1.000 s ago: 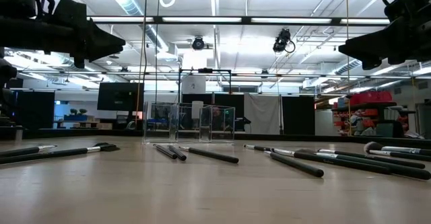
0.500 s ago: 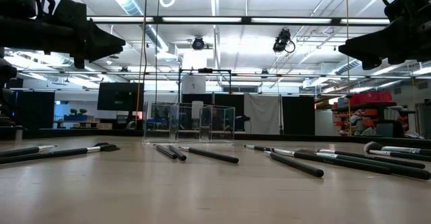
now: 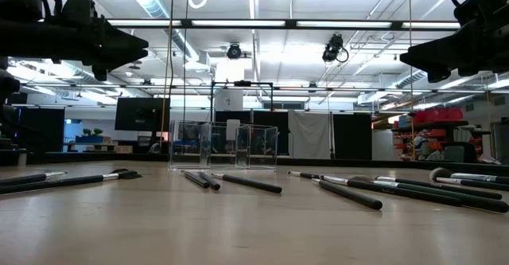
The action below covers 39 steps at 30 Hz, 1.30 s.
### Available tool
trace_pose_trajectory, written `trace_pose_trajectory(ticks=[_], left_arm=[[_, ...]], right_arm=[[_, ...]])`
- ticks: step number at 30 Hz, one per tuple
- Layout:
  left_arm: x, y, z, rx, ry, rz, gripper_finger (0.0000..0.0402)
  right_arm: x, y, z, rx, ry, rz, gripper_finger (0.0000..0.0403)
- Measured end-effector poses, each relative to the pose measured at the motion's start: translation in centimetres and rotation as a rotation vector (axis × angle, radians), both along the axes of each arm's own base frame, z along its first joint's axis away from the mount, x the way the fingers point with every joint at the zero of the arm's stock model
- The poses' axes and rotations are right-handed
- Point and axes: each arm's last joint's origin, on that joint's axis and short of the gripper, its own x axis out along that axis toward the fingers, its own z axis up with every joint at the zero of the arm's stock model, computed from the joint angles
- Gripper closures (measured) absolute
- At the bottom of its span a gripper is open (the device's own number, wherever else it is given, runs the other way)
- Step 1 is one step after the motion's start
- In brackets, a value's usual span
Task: Put items in baskets/containers
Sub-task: Put the black blush brush into the transparent organizer
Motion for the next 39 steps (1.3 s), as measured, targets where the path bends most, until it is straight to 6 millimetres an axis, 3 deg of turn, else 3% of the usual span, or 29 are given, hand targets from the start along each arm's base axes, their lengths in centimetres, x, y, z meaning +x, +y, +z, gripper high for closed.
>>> trace_pose_trajectory(ticks=[9,17,22,27,34,39], left_arm=[[0.3,-0.7,0.4,-0.024,-0.059,-0.211,0.0259],[1.4,-1.4,1.1,0.084,-0.071,-0.269,0.0259],[2.6,-1.4,0.3,0.035,0.033,-0.232,0.0259],[4.4,-1.5,0.7,-0.025,0.133,-0.218,0.0259],[7.6,-3.1,0.4,0.017,0.33,-0.393,0.0259],[9.4,-4.3,0.0,0.035,0.412,-0.471,0.0259]], right_arm=[[0.0,0.0,0.0,0.0,0.0,-0.001,0.0266],[0.0,0.0,0.0,0.0,-0.004,-0.001,0.0266],[0.0,0.0,0.4,0.003,-0.046,-0.001,0.0266],[0.0,0.0,0.7,0.005,-0.078,-0.003,0.0266],[-0.2,-0.1,2.1,0.015,-0.219,-0.009,0.0266],[-0.1,0.0,1.7,0.041,-0.181,-0.002,0.0266]])
